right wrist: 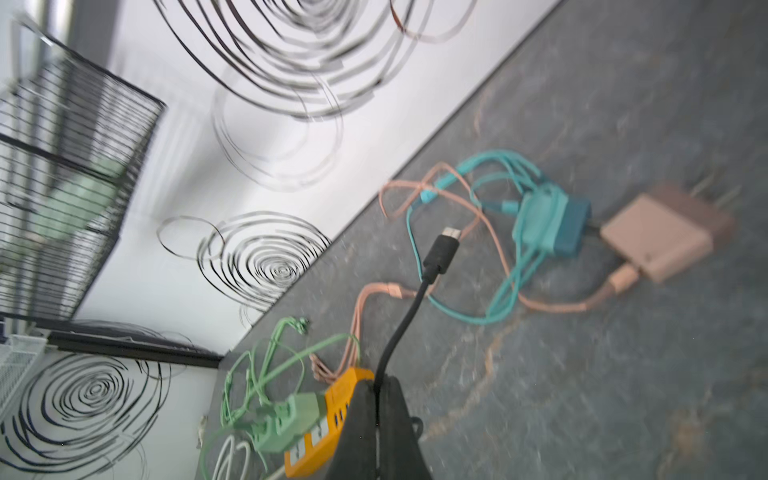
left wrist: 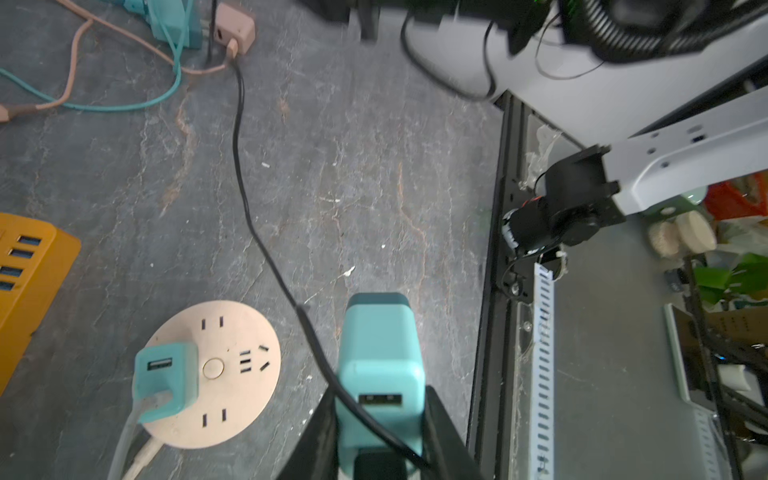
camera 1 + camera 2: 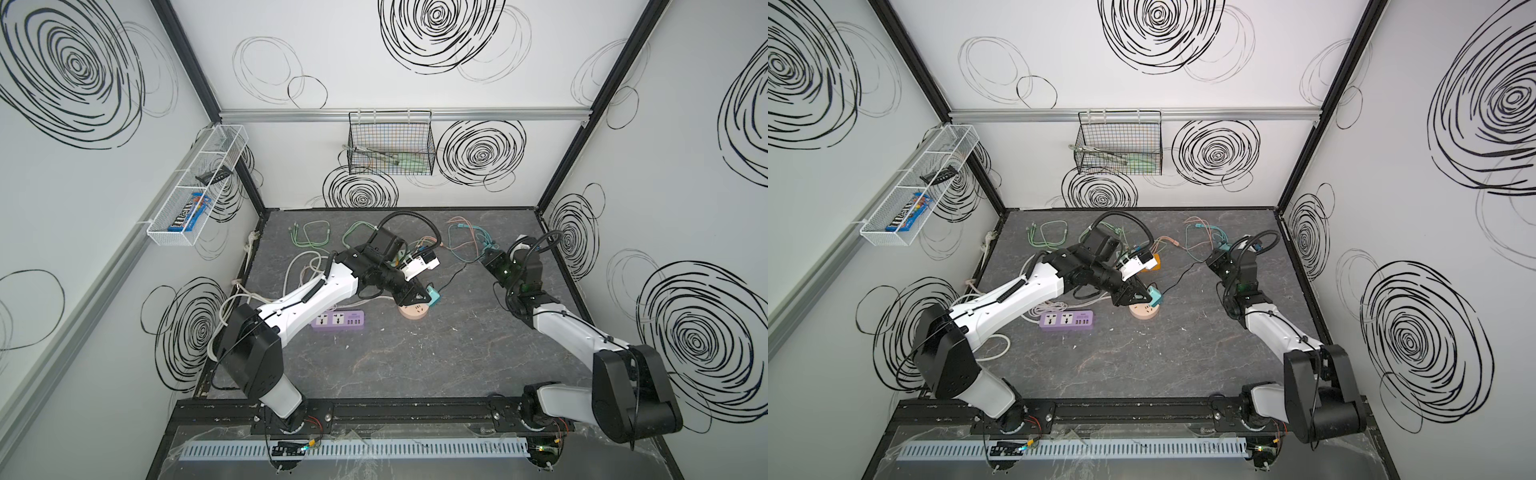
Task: Insert the plug
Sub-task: 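Carry the teal charger over the beige socket with the left gripper, then lower the charger prongs into the socket beside the first charger, left gripper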
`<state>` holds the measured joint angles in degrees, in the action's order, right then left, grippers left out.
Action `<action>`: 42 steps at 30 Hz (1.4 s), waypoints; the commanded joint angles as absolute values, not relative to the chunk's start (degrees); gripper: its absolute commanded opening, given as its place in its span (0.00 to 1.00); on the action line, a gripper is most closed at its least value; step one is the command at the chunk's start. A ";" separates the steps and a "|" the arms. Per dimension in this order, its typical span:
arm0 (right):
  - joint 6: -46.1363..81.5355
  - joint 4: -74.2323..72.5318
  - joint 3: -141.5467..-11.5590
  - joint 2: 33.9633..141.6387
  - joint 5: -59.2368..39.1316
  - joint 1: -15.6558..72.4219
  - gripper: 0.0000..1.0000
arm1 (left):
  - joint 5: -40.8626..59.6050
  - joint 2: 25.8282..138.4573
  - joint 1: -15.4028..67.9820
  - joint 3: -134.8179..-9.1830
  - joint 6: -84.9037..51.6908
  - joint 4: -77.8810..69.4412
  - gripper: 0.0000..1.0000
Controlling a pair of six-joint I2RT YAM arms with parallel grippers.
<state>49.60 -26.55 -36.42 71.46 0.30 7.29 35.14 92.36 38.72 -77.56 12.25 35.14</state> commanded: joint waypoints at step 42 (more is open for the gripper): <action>44.22 -30.12 -38.85 63.26 -9.40 -6.77 0.00 | 6.24 115.61 44.75 -95.36 11.71 50.80 0.00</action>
